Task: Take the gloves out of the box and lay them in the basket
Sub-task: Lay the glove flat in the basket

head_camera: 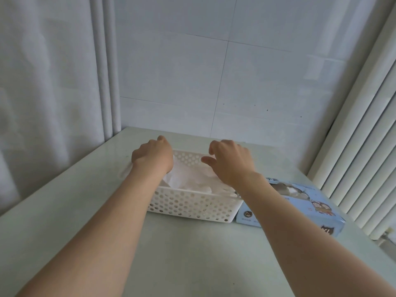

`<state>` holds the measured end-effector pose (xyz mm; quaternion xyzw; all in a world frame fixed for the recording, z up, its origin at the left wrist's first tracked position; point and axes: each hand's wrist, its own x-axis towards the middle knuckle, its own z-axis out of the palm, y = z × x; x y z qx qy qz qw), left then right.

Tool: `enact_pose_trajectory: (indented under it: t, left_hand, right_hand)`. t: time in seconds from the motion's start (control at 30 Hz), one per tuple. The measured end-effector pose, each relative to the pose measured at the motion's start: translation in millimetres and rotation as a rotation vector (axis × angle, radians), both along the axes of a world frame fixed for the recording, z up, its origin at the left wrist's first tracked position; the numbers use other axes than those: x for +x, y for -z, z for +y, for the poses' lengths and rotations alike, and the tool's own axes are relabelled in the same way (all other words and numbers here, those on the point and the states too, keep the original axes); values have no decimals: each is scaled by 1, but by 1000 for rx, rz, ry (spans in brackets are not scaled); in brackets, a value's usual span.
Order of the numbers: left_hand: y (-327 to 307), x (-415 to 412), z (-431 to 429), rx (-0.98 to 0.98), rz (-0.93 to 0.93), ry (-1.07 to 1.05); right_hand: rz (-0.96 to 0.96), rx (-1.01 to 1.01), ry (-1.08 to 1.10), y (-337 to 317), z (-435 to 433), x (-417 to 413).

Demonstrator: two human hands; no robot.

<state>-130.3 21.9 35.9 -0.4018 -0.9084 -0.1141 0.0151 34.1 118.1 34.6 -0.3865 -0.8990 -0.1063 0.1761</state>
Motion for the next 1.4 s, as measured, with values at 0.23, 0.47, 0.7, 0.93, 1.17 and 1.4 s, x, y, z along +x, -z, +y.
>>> enact_pose_trajectory:
  t: [0.23, 0.47, 0.7, 0.93, 1.17, 1.4]
  left_hand:
    - [0, 4, -3, -19, -50, -24]
    - [-13, 13, -2, -44, 39, 120]
    - [-12, 8, -5, -378, -273, 364]
    - [-17, 19, -7, -533, -136, 408]
    - [-15, 24, -7, -561, -98, 398]
    - [-40, 39, -8, -431, -84, 518]
  right_hand:
    - [-130, -386, -153, -18, -4, 8]
    - [-446, -476, -82, -16, -12, 10]
    - [-522, -528, -31, -17, -14, 0]
    - [-533, -509, 28, -14, -15, -2]
    - [-468, -506, -24, -4, -15, 0]
    - [-285, -565, -85, -20, -15, 26]
